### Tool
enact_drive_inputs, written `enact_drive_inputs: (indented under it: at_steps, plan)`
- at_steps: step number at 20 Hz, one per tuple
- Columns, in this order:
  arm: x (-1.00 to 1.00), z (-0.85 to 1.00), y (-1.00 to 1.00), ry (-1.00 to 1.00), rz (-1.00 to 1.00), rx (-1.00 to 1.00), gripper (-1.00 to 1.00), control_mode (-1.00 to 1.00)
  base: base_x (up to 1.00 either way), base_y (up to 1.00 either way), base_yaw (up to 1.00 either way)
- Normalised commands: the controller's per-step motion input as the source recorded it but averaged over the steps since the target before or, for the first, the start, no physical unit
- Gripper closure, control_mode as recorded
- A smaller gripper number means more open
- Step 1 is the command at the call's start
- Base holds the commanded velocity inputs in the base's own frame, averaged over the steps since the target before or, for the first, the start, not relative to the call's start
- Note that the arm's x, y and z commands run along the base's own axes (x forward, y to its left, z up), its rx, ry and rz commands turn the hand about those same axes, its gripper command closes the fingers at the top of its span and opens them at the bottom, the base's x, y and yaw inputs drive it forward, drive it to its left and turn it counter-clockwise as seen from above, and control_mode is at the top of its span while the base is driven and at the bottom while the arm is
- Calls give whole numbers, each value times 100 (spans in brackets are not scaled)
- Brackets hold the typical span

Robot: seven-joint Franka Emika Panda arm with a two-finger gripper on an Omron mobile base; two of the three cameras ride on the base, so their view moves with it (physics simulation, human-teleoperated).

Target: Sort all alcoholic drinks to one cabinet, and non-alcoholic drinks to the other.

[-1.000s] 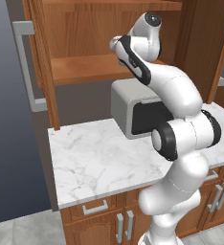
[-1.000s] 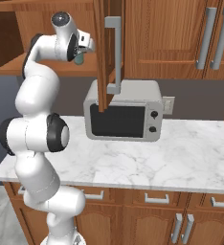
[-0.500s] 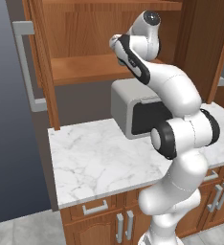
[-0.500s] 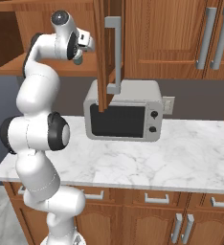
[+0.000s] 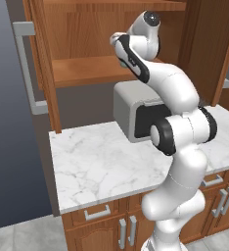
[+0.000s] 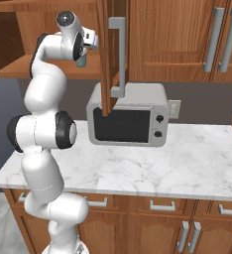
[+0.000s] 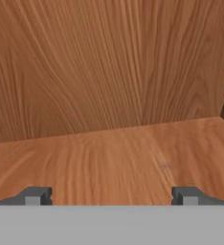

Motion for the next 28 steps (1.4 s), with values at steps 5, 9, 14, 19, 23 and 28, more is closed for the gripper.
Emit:
enact_drive_inputs:
  at_steps: [5, 9, 14, 19, 23, 28]
  plan:
    - [40, 0, 4, -2, 0, 0, -100, -100, 0, 0, 0]
    - [4, 0, 0, -6, 0, 0, -100, -100, 0, 0, 0]
    - [-19, 0, 0, -13, 0, 0, -100, -100, 0, 0, 0]
    - [-89, -36, 0, -10, 2, 0, -100, -100, 0, 0, 0]
    - [-100, -78, 0, -5, 2, 0, -100, -100, 0, 0, 0]
    - [-100, -64, 0, 0, 0, 0, -100, -100, 0, 0, 0]
